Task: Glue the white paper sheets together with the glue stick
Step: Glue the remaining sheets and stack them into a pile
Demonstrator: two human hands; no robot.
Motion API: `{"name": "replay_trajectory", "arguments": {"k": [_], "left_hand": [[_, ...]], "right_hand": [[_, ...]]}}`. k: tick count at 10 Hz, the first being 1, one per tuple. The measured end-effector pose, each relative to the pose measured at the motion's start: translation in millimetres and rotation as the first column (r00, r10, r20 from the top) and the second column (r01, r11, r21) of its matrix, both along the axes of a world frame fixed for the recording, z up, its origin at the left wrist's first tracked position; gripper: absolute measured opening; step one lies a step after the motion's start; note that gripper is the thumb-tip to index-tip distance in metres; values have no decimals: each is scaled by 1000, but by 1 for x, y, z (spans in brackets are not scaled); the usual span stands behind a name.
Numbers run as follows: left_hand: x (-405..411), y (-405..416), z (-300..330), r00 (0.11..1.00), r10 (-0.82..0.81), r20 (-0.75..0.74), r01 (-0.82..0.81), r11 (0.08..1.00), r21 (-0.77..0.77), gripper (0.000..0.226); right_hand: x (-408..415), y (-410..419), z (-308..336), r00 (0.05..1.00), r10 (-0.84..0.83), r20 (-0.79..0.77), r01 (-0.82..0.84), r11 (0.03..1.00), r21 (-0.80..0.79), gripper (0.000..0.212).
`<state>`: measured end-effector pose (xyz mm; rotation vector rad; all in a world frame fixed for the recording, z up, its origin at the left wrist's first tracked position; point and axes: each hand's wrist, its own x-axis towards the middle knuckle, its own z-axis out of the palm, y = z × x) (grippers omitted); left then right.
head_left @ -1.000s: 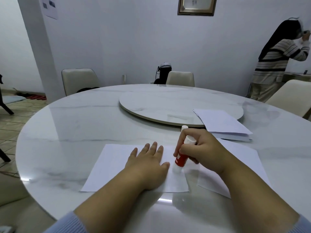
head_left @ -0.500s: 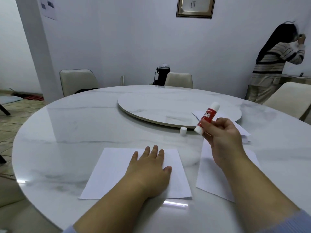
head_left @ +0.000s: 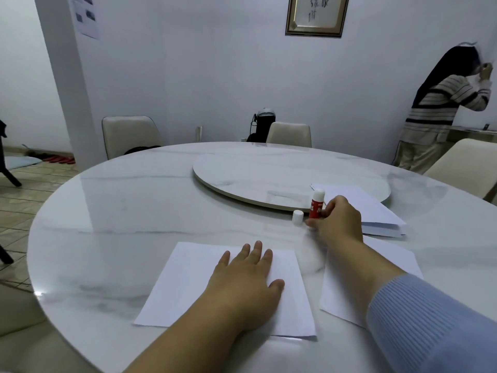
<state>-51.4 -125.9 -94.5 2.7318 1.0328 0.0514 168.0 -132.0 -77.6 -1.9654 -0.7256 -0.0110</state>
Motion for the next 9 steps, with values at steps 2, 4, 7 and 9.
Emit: {"name": "replay_trajectory", "arguments": {"k": [2,4,7,9], "left_hand": [[3,1,-1,1000,0,-3,0,1000,-2,62],[6,0,-2,1000,7,9,-7,1000,4,63],[13,-1,-1,999,9,40,-8,1000,-24,64],[32,-9,8,976,35,214,-34,999,-7,47]], "right_hand": [[31,-60,44,986,61,156,-60,998,-11,43],[51,-134,36,922,382,62,-159,521,-839,37],[35,-149,50,878,477,-39,-277,440,-854,81],[46,-166,51,833,539,-124,-403,438,-804,79]]}}
